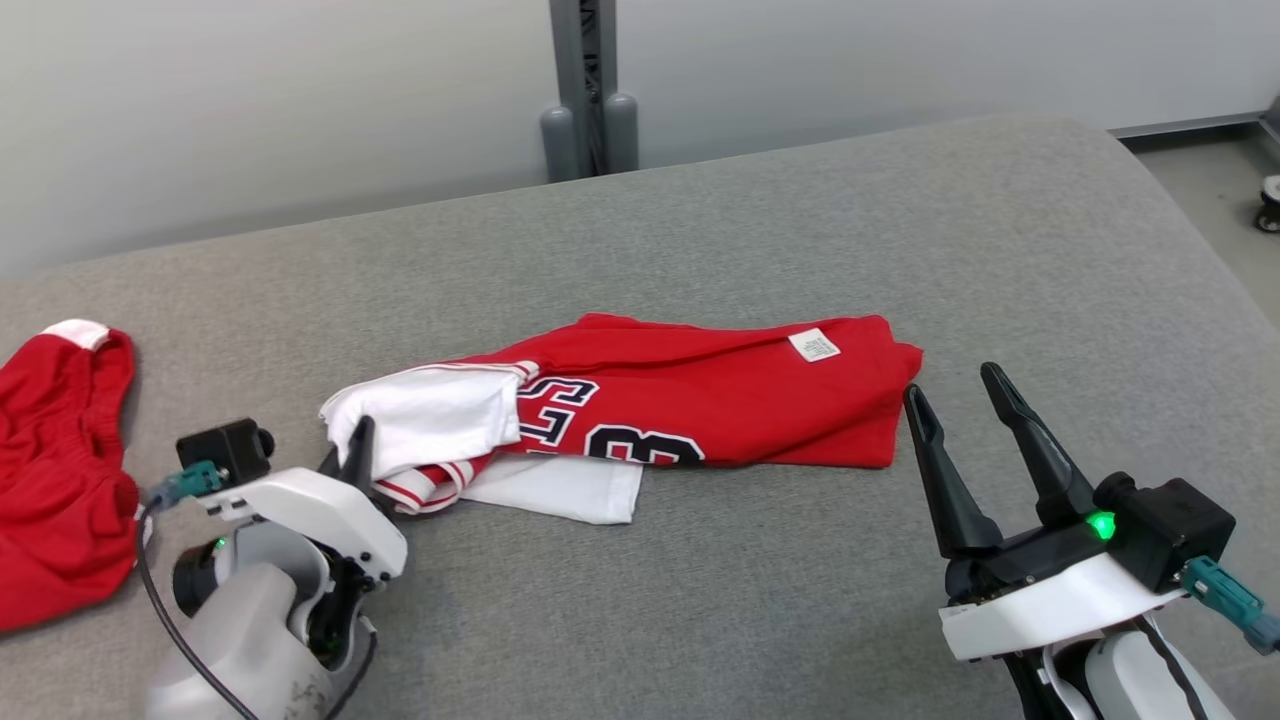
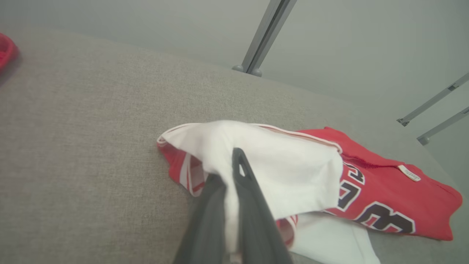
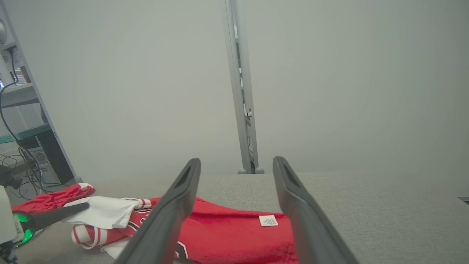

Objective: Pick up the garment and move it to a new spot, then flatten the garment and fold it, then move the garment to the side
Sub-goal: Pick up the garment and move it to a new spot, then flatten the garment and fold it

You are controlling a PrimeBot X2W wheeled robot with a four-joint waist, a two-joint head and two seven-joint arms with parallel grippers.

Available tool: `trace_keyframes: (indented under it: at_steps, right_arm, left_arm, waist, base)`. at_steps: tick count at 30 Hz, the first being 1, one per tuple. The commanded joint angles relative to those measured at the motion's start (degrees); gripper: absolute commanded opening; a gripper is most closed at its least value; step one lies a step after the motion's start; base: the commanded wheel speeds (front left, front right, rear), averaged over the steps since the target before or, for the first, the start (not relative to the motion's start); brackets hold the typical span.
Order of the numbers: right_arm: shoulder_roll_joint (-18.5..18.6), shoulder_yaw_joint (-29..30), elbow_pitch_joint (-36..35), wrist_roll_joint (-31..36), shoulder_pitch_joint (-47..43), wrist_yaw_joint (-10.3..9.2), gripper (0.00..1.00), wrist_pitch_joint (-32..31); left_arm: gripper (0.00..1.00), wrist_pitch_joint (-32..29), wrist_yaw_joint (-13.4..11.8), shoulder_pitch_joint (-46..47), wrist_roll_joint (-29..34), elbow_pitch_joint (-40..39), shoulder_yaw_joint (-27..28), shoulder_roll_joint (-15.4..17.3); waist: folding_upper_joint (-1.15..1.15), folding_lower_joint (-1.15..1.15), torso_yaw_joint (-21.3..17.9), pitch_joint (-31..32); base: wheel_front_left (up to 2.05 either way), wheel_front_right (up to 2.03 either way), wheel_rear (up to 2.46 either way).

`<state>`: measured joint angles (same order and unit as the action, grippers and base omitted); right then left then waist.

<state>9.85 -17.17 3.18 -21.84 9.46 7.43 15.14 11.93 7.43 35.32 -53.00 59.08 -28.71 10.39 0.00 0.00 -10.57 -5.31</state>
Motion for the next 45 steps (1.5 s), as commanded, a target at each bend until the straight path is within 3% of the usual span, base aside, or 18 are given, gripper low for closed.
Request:
trace_keyframes:
  at_steps: [1,3,4,5,6,11,18,23,32,45]
  right_arm:
    - [0.87,-0.21,0.38,-0.49,0.27,0.11,1.0,0.01]
    - [1.16,-0.17,0.35,-0.48,0.31,0.11,1.0,0.01]
    - [1.29,-0.14,0.29,-0.49,0.28,0.11,1.0,0.01]
    - [1.68,-0.54,0.35,-0.6,0.45,0.12,1.0,0.01]
    - [1.71,-0.85,0.45,-0.72,0.65,0.11,1.0,0.01]
    - [1.63,-0.9,0.45,-0.91,0.45,0.12,1.0,0.01]
    - [1.87,0.31,0.27,-0.77,-0.57,0.12,1.0,0.01]
    - [1.91,1.52,-0.01,-0.48,-1.3,0.12,1.0,0.01]
    - [2.62,3.39,-0.36,-0.89,-1.72,0.12,1.0,0.01]
    - [5.68,2.37,3.12,-3.27,2.97,0.11,1.0,0.0]
  left_arm:
    - [0.0,0.91,0.04,-0.91,-0.58,0.39,-0.15,-0.58]
    - [0.0,1.65,0.04,-1.02,-0.81,0.3,-0.5,-1.14]
    - [0.15,1.92,0.04,-0.99,-1.07,0.26,-0.66,-1.43]
    - [0.48,2.34,0.04,-0.64,-1.91,-0.23,-1.15,-2.08]
    - [1.0,2.52,0.04,-0.65,-2.8,-0.83,-1.56,-2.5]
    - [1.0,2.86,0.04,-2.03,-4.82,-2.85,-2.97,-2.14]
    - [1.0,3.27,0.03,-3.49,-1.89,-5.84,-4.07,0.33]
    - [1.0,3.27,-2.64,-7.0,3.8,-12.23,-0.04,1.83]
    - [1.0,3.23,-5.13,-14.12,8.61,-20.88,5.1,0.35]
    - [1.0,2.45,-5.73,-12.67,7.84,-20.48,5.94,-0.03]
  waist:
    - [0.0,0.0,1.06,-0.04]
    - [0.0,0.0,1.95,-0.13]
    - [0.0,0.0,2.39,-0.2]
    - [0.0,0.0,3.46,-0.42]
    - [0.0,0.0,3.79,-0.51]
    - [0.0,0.0,4.07,-0.42]
    - [0.0,0.0,3.89,0.37]
    - [0.0,0.0,3.85,0.93]
    - [0.0,0.0,4.38,0.66]
    - [0.0,0.0,4.08,-2.03]
  base:
    - [0.0,0.0,0.0]
    - [0.0,0.0,0.0]
    - [0.0,0.0,0.0]
    - [0.0,0.0,0.0]
    - [0.0,0.0,0.0]
    - [0.0,0.0,0.0]
    - [0.0,0.0,0.0]
    - [0.0,0.0,0.0]
    - [0.0,0.0,0.0]
    - [0.0,0.0,0.0]
